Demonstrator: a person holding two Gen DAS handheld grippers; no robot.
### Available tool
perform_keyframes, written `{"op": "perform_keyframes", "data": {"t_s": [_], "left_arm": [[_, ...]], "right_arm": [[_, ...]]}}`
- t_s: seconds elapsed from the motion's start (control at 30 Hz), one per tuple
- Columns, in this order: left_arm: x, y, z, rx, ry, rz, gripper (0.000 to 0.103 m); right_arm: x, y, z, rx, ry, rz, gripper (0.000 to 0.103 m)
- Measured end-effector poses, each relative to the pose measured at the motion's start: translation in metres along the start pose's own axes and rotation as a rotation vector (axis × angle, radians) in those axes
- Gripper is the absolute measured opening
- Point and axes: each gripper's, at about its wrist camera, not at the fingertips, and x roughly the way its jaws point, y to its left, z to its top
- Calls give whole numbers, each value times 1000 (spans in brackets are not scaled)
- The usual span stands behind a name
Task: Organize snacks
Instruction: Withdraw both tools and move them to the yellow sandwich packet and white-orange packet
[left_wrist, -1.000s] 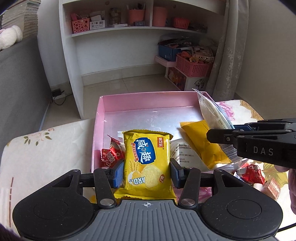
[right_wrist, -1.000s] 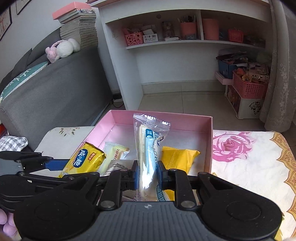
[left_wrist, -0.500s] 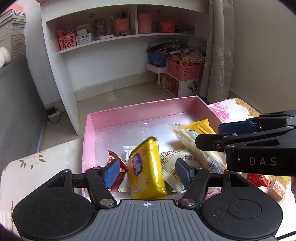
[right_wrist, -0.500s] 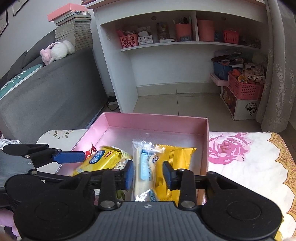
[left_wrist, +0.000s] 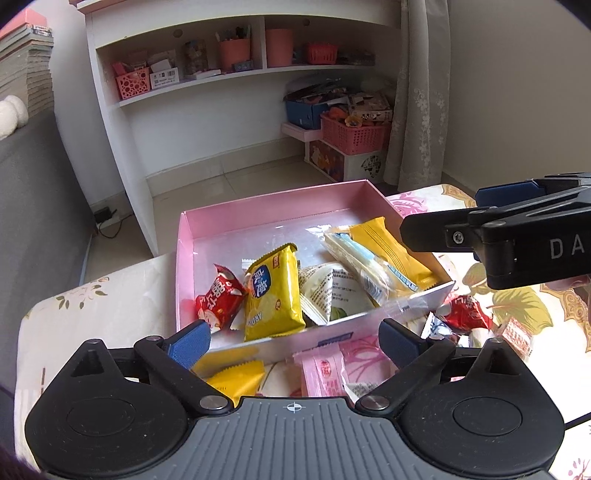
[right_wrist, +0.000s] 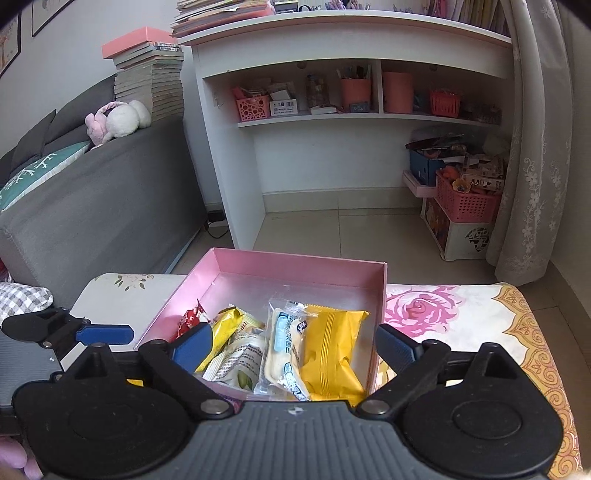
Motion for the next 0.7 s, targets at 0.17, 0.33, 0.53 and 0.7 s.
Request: {"op": "perform_keyframes", "data": {"t_s": [0.17,0.33,0.53,0.7], "left_arm": [[-21,-1,-13,-10,12,27,100],[-40,0,-24,-23,28,41,101],[-58,0,-41,-40,54,48,101],[-74,1,-58,-58,61,37,101]], "right_arm": [[-20,13,-8,-39,6,8,96],[-36,26,-17,-74,8,20,96],[-49,36,-30,-87,24,31,96],[-60,37,-46,-86,19,44,96]]}}
